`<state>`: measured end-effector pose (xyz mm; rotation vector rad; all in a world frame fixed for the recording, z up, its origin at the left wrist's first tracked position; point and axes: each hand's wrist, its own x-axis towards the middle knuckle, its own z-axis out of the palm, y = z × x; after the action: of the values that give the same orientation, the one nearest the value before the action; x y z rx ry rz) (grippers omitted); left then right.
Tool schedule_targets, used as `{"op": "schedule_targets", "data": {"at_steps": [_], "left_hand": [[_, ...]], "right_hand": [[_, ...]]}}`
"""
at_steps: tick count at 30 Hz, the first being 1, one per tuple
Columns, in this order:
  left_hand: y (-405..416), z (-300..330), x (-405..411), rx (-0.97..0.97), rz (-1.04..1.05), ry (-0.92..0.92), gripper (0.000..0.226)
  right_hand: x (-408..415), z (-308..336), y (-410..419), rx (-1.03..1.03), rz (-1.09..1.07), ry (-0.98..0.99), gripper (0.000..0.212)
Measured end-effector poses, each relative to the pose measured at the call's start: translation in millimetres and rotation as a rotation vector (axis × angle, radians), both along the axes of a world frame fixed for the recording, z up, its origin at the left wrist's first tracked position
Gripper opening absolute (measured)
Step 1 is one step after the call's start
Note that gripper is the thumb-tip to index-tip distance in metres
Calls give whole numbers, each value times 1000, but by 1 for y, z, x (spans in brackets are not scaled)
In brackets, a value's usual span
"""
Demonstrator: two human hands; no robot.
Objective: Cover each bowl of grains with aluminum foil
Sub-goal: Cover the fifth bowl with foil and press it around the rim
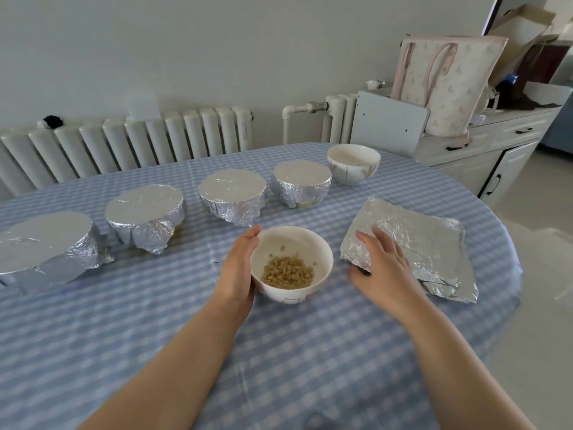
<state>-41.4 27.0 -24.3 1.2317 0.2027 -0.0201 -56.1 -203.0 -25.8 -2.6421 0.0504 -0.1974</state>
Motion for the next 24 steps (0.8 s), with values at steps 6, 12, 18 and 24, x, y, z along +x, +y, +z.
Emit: {"op": "schedule_targets", "data": {"at_steps": [6, 12, 18, 24], "left_hand": [[3, 1, 0, -18, -26, 20, 29], [6, -2, 0, -11, -70, 50, 28], [8, 1, -2, 3, -112, 65, 31], [10, 2, 0, 15, -62, 56, 26]], "right_hand": [[4, -10, -8, -137, -37, 147, 78], [-3, -17, -2, -239, -59, 7, 57], [-2, -26, -7, -132, -69, -179, 31], [-9, -1, -2, 97, -133, -551, 32]]}}
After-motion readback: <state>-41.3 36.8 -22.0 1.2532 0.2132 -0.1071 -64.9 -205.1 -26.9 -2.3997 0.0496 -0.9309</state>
